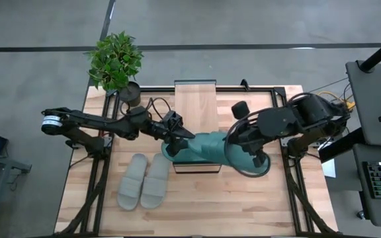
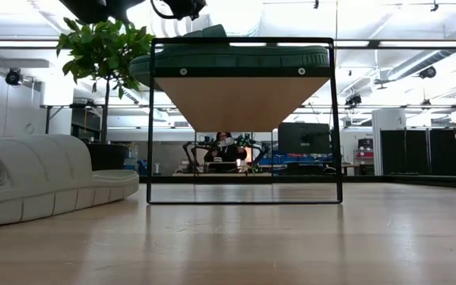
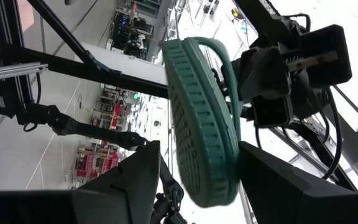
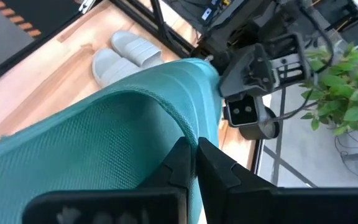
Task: Pick and place slides into the shelf
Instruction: Put the green slipper on the shelf
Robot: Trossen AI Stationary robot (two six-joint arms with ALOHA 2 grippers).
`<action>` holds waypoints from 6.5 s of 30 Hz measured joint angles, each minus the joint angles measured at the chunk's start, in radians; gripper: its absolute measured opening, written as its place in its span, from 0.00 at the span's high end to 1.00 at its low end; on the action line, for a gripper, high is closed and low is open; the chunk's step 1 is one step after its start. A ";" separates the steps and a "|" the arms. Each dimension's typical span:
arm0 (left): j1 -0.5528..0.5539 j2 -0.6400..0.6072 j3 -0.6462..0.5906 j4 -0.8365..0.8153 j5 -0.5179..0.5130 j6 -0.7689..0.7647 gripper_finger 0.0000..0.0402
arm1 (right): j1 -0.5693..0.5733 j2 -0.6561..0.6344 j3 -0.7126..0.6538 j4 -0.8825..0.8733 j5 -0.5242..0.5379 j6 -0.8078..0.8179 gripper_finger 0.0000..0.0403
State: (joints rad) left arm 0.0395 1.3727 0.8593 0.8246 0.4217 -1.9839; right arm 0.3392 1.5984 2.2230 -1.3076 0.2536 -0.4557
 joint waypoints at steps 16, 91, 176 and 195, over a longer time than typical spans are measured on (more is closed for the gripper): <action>-0.002 0.000 0.000 -0.005 0.000 0.005 0.51 | -0.032 0.026 0.010 0.010 0.009 -0.025 0.98; 0.157 -0.398 -0.002 -1.063 -0.456 0.742 0.95 | -0.034 -0.150 0.007 0.037 0.323 0.463 0.86; 0.149 -0.360 -0.228 -0.981 -0.194 0.656 0.62 | -0.034 -0.150 -0.002 0.030 0.323 0.436 0.87; 0.151 -0.439 -0.222 -1.070 -0.122 0.708 0.60 | -0.034 -0.150 -0.003 0.028 0.323 0.420 0.87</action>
State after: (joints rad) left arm 0.1902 0.9333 0.6369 -0.2453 0.2993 -1.2758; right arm 0.3051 1.4483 2.2204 -1.2791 0.5770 -0.0355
